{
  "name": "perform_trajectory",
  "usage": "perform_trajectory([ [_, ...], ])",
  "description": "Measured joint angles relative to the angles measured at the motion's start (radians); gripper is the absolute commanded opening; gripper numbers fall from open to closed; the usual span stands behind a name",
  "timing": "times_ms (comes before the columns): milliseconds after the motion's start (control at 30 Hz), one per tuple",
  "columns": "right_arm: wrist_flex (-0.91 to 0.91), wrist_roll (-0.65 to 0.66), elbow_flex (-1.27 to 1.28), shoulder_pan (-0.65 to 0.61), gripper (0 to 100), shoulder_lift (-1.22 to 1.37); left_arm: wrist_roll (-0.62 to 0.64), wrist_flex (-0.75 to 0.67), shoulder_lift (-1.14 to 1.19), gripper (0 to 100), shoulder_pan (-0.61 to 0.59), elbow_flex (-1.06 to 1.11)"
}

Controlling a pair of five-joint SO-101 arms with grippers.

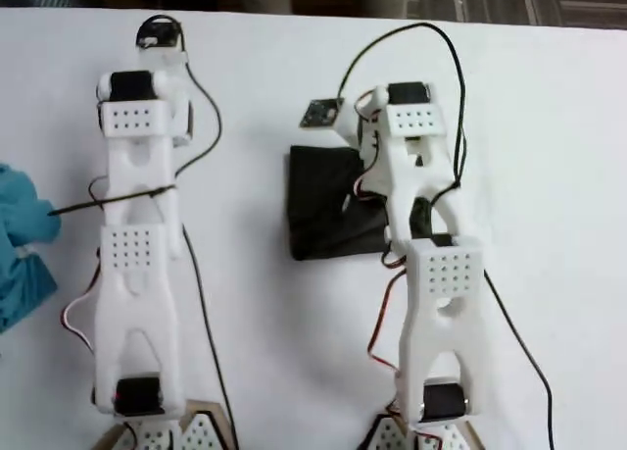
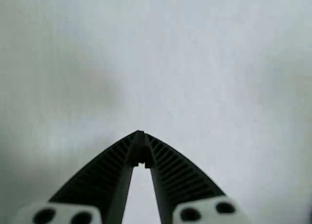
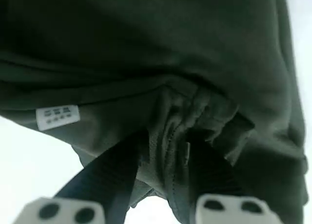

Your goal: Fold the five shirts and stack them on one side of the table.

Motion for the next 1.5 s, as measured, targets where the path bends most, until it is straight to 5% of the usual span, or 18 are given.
perform_trajectory([
  [100, 0.009, 0.000, -0.012, 0.000, 1.0, 0.002, 0.000, 0.000, 0.000, 2, 0.000, 0.000],
  [433, 0.026, 0.000, 0.021, 0.000, 2.1, -0.100, 0.000, 0.000, 0.000, 2, 0.000, 0.000],
  [900, 0.025, 0.071, 0.712, 0.008, 2.5, -0.614, 0.000, 0.000, 0.000, 2, 0.000, 0.000],
  [1167, 0.020, 0.077, 0.720, 0.094, 25.5, -0.631, 0.000, 0.000, 0.000, 2, 0.000, 0.000],
  [1500, -0.055, -0.002, 0.508, 0.008, 18.4, -0.608, 0.000, 0.000, 0.000, 2, 0.000, 0.000],
])
